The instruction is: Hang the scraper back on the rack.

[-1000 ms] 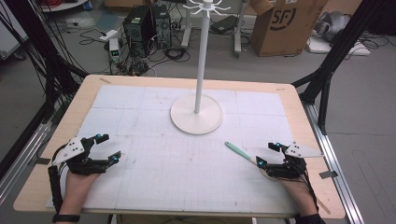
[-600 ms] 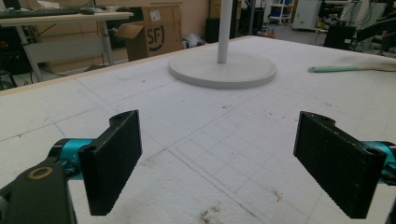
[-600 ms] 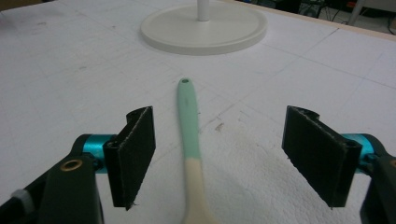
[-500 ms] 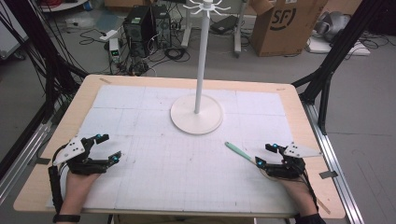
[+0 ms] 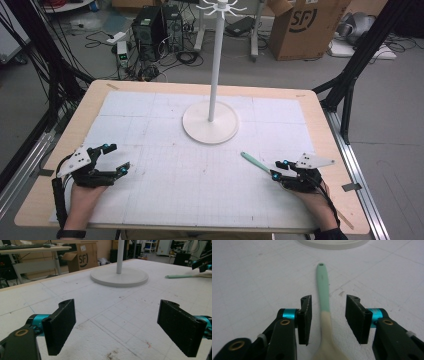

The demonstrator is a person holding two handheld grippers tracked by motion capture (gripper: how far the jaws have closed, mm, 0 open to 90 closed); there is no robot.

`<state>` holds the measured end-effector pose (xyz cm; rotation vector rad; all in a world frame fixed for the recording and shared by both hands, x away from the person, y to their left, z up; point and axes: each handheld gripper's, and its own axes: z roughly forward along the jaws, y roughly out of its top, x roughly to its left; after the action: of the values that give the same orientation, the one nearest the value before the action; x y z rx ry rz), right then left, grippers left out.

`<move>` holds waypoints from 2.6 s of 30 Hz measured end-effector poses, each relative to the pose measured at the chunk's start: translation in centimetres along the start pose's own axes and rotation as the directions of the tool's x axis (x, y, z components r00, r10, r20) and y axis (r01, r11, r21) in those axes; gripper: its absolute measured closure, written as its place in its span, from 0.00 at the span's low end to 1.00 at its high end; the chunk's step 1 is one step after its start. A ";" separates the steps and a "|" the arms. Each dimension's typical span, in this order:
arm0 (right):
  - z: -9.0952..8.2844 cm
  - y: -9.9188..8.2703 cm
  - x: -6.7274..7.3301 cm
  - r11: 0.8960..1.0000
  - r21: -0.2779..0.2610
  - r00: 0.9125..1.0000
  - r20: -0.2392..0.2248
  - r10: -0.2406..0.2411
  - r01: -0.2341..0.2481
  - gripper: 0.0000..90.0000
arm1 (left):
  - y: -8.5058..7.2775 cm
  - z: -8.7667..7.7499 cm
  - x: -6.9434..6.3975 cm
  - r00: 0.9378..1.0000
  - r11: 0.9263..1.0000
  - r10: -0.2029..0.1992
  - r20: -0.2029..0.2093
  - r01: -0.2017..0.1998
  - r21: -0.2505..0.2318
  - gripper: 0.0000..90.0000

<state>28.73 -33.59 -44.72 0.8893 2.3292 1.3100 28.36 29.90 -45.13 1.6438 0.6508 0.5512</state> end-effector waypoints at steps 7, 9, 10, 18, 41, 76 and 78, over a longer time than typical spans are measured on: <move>1.0 0.3 0.4 0.994 0.108 0.999 0.001 -0.033 0.033 0.72 | 0.0 0.0 0.0 1.000 1.000 0.003 -0.001 -0.003 0.002 0.18; 1.3 0.4 0.4 0.990 0.137 0.999 0.002 -0.043 0.042 0.75 | 0.0 0.0 0.0 1.000 1.000 0.003 -0.001 -0.003 0.003 0.18; 1.4 0.4 0.5 0.989 0.143 0.999 0.003 -0.046 0.045 0.75 | 0.0 0.0 0.0 1.000 1.000 0.002 -0.001 -0.002 0.002 0.18; 1.4 0.4 0.2 0.989 0.147 1.000 -0.015 -0.026 0.028 0.87 | 0.0 0.0 -0.1 1.000 1.000 0.009 -0.001 -0.009 0.003 0.18; -0.5 2.8 -0.8 0.998 0.033 0.998 -0.034 0.046 -0.045 0.90 | 0.0 0.0 0.0 1.000 1.000 0.004 -0.004 -0.004 0.003 0.18; -7.9 26.0 -4.4 0.983 -0.184 0.997 -0.073 0.007 -0.021 0.90 | 0.0 0.0 0.0 1.000 1.000 0.002 -0.006 -0.002 0.003 0.18; -8.2 27.0 -4.3 0.981 -0.195 0.997 -0.071 0.004 -0.018 0.90 | 0.0 0.0 0.0 1.000 1.000 0.001 -0.008 -0.001 0.004 0.18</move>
<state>37.15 -31.39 -17.53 0.8068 2.2009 1.5669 28.36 29.87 -45.13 1.6463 0.6566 0.5578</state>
